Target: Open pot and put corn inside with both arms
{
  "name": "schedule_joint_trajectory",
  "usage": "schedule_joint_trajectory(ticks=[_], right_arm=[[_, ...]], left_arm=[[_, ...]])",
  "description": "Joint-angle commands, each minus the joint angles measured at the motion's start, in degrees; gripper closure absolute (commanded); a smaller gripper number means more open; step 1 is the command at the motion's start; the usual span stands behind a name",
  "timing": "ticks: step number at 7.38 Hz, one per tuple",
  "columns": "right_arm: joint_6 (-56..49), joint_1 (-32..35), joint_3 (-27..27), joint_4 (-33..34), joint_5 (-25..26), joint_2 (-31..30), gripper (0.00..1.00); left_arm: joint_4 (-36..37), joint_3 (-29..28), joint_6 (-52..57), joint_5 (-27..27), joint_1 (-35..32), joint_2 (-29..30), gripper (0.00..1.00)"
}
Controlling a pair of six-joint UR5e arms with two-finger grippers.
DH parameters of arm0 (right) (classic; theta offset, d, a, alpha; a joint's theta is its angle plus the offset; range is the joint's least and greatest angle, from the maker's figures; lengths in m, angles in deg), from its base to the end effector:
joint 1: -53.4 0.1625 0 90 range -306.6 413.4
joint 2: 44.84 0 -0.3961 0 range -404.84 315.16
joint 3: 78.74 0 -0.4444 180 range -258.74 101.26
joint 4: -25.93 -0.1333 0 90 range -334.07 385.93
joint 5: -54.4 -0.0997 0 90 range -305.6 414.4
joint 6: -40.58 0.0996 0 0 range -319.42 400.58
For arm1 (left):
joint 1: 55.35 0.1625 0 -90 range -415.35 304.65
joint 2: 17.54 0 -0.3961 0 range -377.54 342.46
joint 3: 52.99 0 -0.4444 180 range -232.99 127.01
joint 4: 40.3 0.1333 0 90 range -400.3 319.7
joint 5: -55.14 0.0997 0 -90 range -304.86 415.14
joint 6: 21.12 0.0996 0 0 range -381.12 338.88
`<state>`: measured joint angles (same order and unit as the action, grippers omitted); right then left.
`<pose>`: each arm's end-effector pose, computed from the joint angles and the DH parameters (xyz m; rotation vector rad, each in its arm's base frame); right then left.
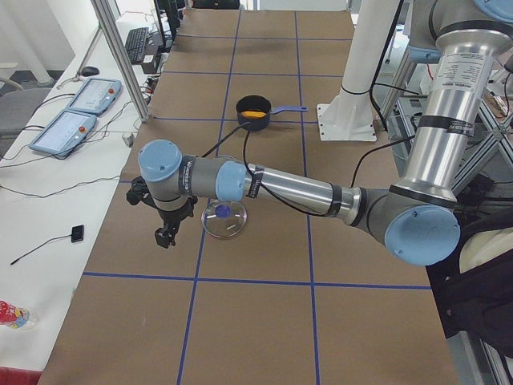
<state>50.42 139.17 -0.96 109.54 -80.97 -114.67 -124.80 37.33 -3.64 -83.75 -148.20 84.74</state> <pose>0.0113 -0.6934 0.5159 0.1387 -0.8104 -0.0067 -0.0893 -0.6213 0.5053 0.2659 0.8213 0.2922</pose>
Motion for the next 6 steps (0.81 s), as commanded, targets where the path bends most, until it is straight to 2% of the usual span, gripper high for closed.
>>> schedule_joint_trajectory(ticks=[1,3,6], right_arm=[[-0.1,1.4,3.3,-0.2,-1.6,-6.0,0.00],[0.5,1.5,11.5,-0.2,-2.1,-12.6,0.00],[-0.7,1.6,13.9,-1.7,-2.3,-16.3,0.00]], left_arm=[[-0.7,0.8,0.1,-0.2,-0.4,-2.8,0.02],[-0.2,3.6,-0.1,-0.1,-0.3,-4.4,0.02],[-0.3,3.8,-0.1,-0.2,-0.4,-4.5,0.02]])
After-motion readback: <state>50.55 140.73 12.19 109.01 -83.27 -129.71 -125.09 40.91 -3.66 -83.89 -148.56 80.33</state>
